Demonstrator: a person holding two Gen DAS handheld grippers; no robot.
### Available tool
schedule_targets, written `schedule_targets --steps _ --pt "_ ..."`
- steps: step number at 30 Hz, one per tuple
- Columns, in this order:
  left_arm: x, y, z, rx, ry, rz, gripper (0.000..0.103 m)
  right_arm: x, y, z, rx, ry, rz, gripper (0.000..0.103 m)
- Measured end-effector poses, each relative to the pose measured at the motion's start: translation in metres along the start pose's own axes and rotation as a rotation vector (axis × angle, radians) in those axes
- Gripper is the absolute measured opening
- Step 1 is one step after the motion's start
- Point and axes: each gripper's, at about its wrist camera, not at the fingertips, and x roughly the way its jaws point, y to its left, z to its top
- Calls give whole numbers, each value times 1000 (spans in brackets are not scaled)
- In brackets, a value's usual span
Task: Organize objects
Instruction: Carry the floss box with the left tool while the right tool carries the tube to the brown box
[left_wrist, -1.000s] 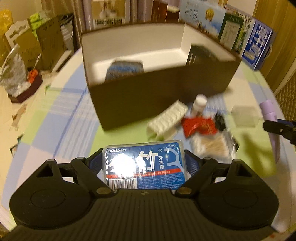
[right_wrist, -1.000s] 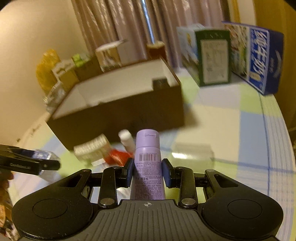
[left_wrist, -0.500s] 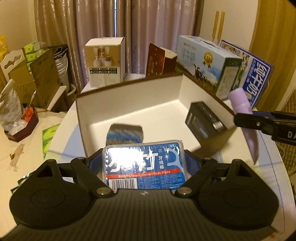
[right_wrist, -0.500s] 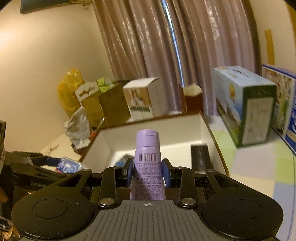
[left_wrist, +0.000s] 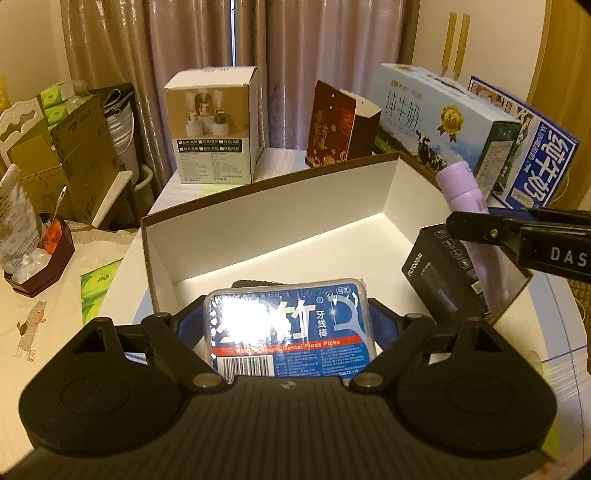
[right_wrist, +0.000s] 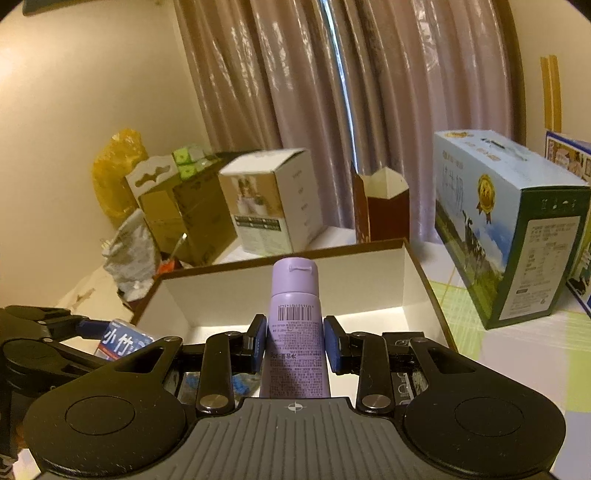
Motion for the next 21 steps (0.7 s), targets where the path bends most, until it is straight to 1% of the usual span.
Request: schedule_targets --steps 3,10,17,21 --pt "12 0 2 13 18 -1 85 16 -3 -2 -14 33 -20 30" --pt "35 1 0 27 64 -3 85 53 -11 -18 -48 161 -58 30" --pt "46 3 -3 31 88 -5 85 72 -10 -31 -126 252 -101 30" --pt "52 3 -5 35 99 -7 85 77 -10 -35 -166 276 -129 30"
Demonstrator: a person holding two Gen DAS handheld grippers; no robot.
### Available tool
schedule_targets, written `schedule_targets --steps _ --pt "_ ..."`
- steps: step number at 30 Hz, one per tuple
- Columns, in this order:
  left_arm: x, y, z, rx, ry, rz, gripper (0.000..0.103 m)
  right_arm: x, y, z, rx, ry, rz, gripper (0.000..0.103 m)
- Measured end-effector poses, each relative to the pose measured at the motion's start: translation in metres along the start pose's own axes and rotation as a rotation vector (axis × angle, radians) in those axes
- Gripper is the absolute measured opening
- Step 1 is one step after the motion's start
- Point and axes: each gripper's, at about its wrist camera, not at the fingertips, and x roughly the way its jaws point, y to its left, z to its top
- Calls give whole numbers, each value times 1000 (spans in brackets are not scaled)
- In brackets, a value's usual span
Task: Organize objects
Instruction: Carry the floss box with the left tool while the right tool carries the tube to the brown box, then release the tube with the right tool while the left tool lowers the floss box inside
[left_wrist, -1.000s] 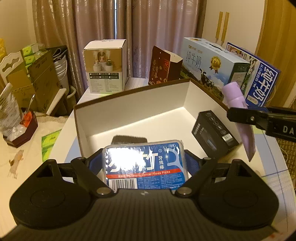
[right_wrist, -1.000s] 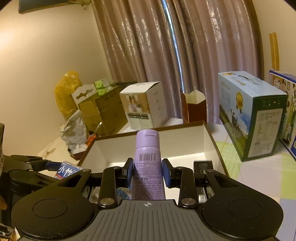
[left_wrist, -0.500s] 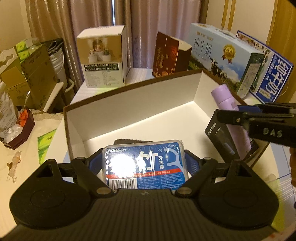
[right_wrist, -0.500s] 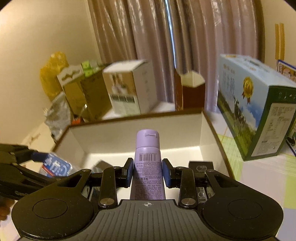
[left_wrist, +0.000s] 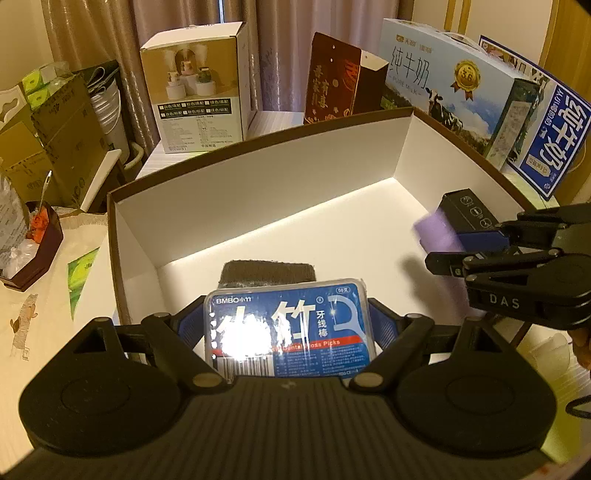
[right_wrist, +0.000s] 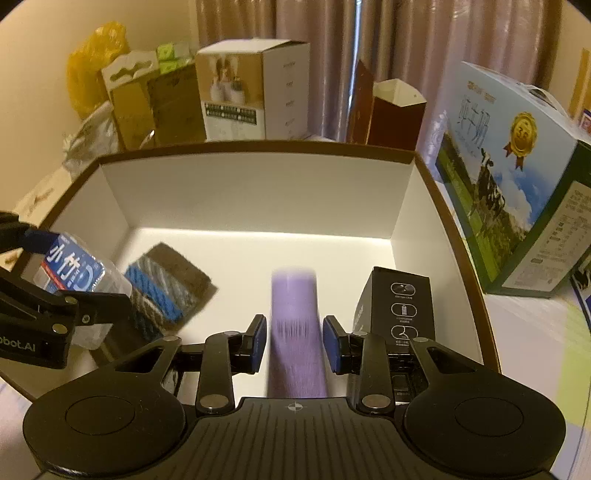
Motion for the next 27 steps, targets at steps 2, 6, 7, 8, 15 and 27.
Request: schedule_targets --steps 2,6,7,8,15,27 --pt "2 -1 -1 3 7 0 85 1 0 0 -10 0 -14 31" --pt "5 -3 -2 9 12 -3 85 -1 -6 -1 7 1 -5 37" --pt "6 -4 -2 12 13 -5 85 -2 -8 -2 10 1 -1 38" --pt "6 -4 -2 13 14 -5 85 -2 -8 -2 13 1 -1 41" --pt "11 -11 -1 28 19 -5 85 -7 -11 -3 25 -6 13 47" --pt "6 -12 4 40 -21 -15 96 -14 -6 -6 20 -24 67 75"
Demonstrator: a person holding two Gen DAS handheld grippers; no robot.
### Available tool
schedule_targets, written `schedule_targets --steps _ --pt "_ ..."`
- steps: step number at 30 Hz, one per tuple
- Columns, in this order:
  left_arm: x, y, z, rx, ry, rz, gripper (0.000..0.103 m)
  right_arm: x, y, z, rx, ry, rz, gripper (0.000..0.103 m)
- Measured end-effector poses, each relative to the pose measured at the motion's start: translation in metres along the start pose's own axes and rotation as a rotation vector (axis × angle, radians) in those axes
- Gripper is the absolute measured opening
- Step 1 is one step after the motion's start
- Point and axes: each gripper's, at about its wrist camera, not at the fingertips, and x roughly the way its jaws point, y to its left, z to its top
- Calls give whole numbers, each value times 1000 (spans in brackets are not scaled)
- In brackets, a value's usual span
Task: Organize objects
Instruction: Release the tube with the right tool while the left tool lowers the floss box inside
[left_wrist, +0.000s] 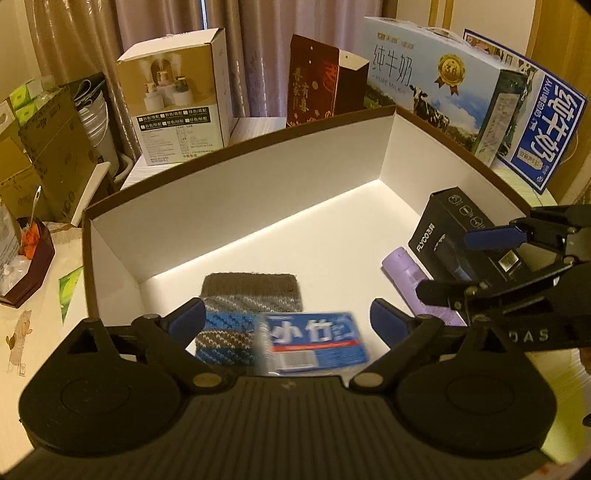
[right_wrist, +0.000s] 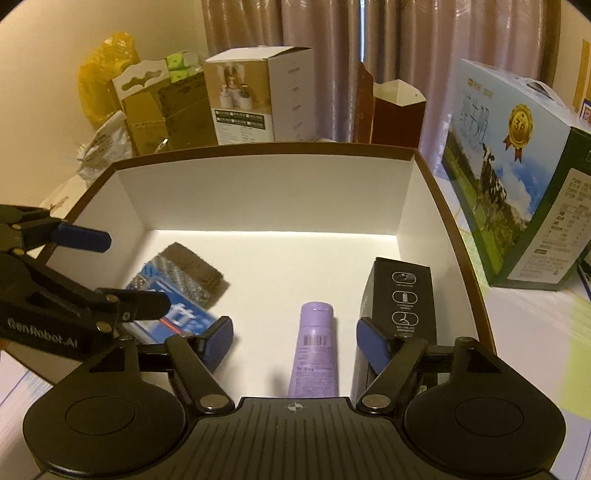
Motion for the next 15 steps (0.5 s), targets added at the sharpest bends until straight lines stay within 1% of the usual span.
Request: schedule_targets --steps 1,3,4,6,12,15 --pt "-2 2 0 -6 -2 0 96 -1 1 -1 -1 -3 6 77" --pt "-6 6 1 -17 -4 -1 97 -5 1 -1 -1 -14 14 85" --pt "-8 7 1 -22 -2 2 99 -8 2 -2 0 -23 14 87" --pt "-13 10 1 -26 -7 7 100 -15 2 -3 -1 -43 29 92" --pt "-26 11 -3 -32 -3 11 100 -29 6 -7 1 -71 45 101" --pt "-33 9 -5 -27 -4 20 101 -38 7 -10 11 -86 47 101"
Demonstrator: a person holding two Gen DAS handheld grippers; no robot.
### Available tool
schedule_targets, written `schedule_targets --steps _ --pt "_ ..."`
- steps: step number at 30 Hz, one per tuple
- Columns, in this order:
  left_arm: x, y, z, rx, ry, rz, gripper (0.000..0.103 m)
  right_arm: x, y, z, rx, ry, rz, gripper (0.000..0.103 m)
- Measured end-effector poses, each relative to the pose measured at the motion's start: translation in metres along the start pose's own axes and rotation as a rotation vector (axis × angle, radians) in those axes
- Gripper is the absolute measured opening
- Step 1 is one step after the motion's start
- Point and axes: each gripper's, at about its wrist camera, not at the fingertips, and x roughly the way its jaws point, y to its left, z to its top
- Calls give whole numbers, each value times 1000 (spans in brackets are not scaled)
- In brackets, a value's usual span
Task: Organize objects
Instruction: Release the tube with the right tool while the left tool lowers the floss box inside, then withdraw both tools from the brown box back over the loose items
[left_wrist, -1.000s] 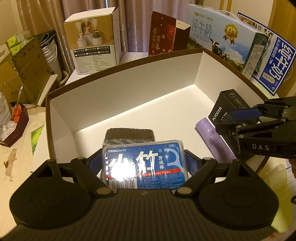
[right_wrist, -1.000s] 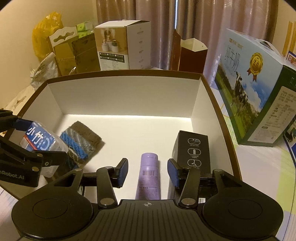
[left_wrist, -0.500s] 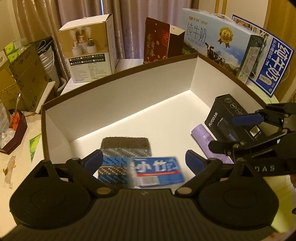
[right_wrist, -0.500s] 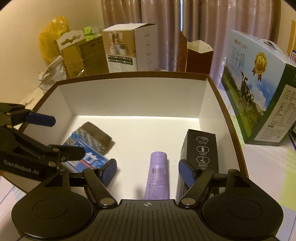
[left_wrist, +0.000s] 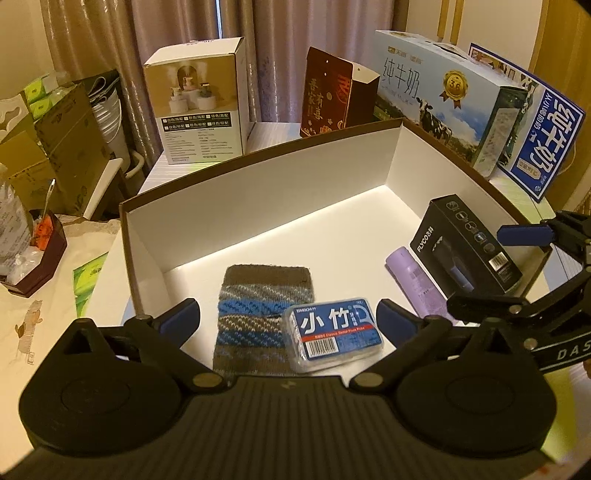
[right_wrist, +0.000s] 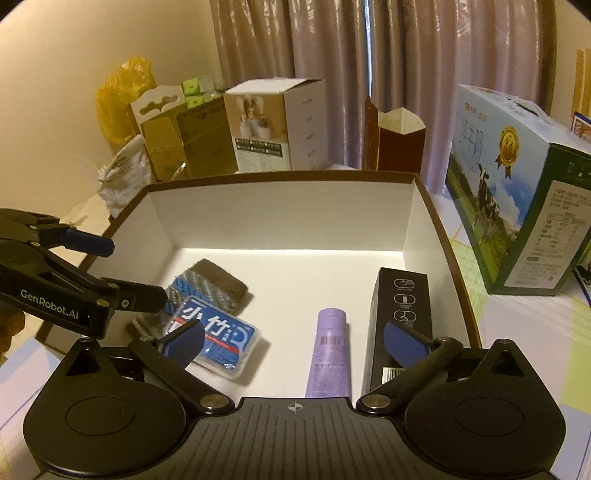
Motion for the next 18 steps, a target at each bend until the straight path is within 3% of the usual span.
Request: schedule_targets --steps 18 --pt "-67 -18 -31 -65 -31 -43 102 -72 7 -24 124 -88 -6 101"
